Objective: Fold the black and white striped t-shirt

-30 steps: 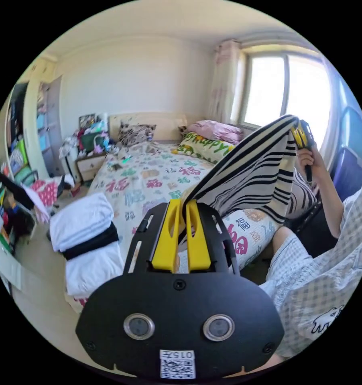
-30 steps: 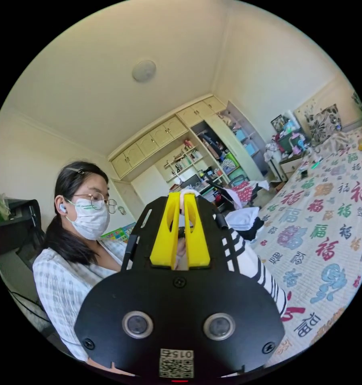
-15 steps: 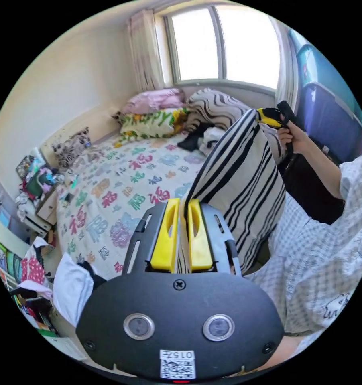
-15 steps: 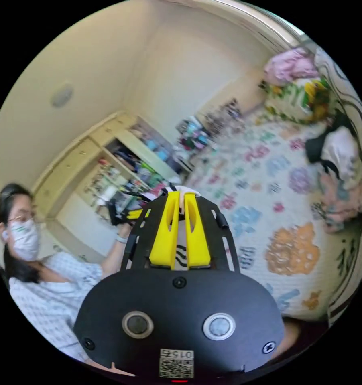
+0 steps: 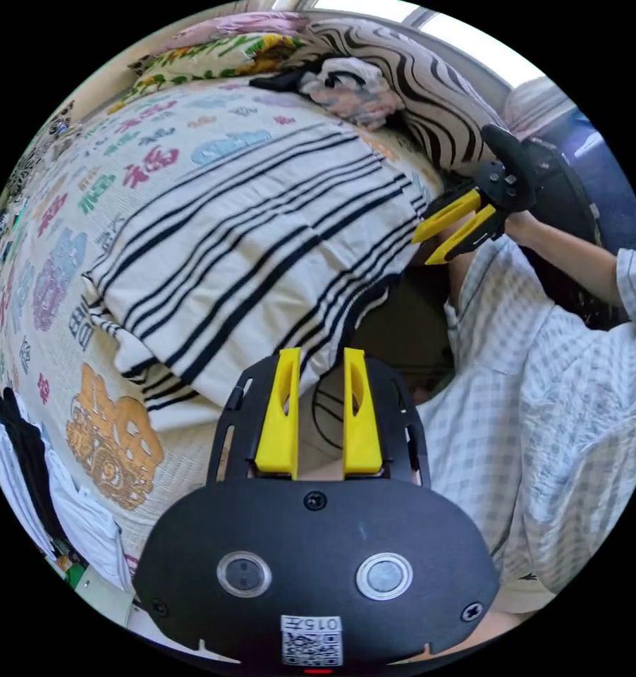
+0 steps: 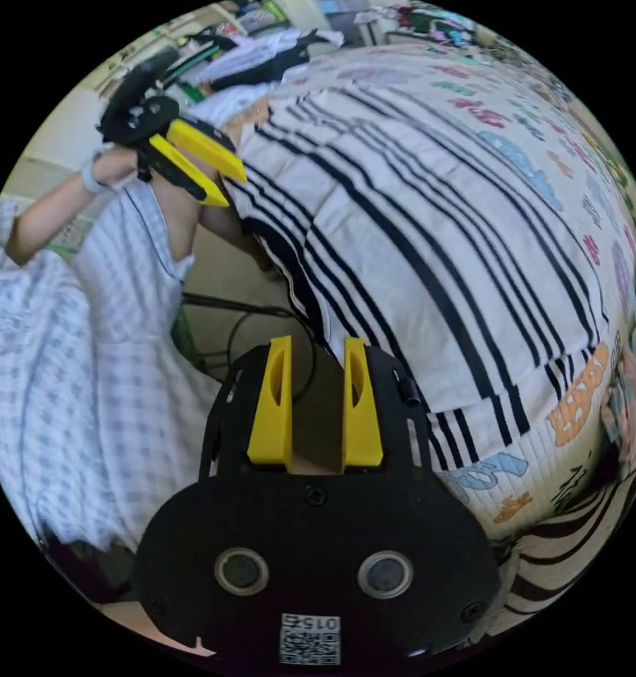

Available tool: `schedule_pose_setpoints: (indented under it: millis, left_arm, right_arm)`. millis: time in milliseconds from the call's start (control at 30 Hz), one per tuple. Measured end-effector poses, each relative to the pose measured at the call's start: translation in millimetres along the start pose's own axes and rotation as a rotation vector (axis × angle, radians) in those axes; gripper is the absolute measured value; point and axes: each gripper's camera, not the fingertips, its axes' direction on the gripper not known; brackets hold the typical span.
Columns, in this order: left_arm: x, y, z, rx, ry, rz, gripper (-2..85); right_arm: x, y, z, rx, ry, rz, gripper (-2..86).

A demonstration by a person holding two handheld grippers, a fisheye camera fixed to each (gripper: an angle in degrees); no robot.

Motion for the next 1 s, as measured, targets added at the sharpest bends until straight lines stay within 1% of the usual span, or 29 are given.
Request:
schedule_pose_setpoints:
  millis: [67, 100, 133, 200, 233, 267, 367, 500, 567, 633, 667, 733, 800, 1000]
  left_arm:
    - [3.2, -4.2, 29.6, -0.046, -0.037, 0.02, 9.3]
    - [4.5, -9.1, 47.1, -0.071, -0.079, 0.038, 9.2]
    - [5.2, -14.5, 64.3, -0.092, -0.122, 0.059, 8.9]
    - [4.2, -22.3, 90.8, -0.138, -0.201, 0.084, 8.5]
    - [4.1, -26.5, 106.0, -0.165, -0.245, 0.11, 8.3]
    - [4.5, -28.1, 112.3, -0.175, -0.267, 0.124, 8.2]
    - [2.0, -29.1, 136.0, -0.2, -0.332, 0.153, 7.1]
    - [-6.2, -25.2, 153.6, -0.219, -0.363, 0.176, 1.9]
    - [-3.1, -26.1, 151.3, -0.224, -0.425, 0.206, 1.0]
    - [3.2, -27.4, 140.2, -0.218, -0.541, 0.26, 0.4]
    - [4.2, -27.5, 136.3, -0.211, -0.569, 0.271, 0.3]
    - [3.0, -26.9, 118.7, -0.169, -0.644, 0.293, 0.2]
    - [-2.6, -25.7, 104.1, -0.117, -0.662, 0.284, 0.2]
    - [-38.7, -25.7, 72.0, -0.01, -0.686, 0.257, 0.4]
  right_arm:
    - [-15.2, -12.7, 21.5, -0.104, 0.054, -0.046, 10.7]
    - [-23.6, -19.9, 33.6, -0.155, 0.093, -0.068, 8.8]
    - [-27.3, -23.1, 38.8, -0.176, 0.119, -0.073, 7.9]
    - [-42.7, -30.1, 45.4, -0.202, 0.273, -0.109, 4.3]
    - [-46.1, -30.0, 44.9, -0.203, 0.299, -0.126, 4.2]
    - [-50.3, -29.1, 42.1, -0.197, 0.302, -0.135, 3.9]
    - [-51.8, -25.0, 28.7, -0.16, 0.245, -0.062, 2.7]
    - [-58.7, -20.3, 7.7, -0.131, 0.196, -0.039, 1.0]
    - [-65.0, -17.9, -6.3, -0.108, 0.204, -0.043, 0.7]
    - [-71.3, -13.9, -27.3, -0.061, 0.192, -0.038, 0.5]
    - [-74.4, -10.0, -44.4, -0.021, 0.183, -0.024, 0.4]
    - [-78.0, -2.9, -72.5, 0.031, 0.173, -0.006, 0.4]
    - [-80.5, 6.9, -112.5, 0.107, 0.171, 0.031, 0.3]
    - [-74.8, 10.9, -195.2, 0.216, 0.154, 0.116, 0.2]
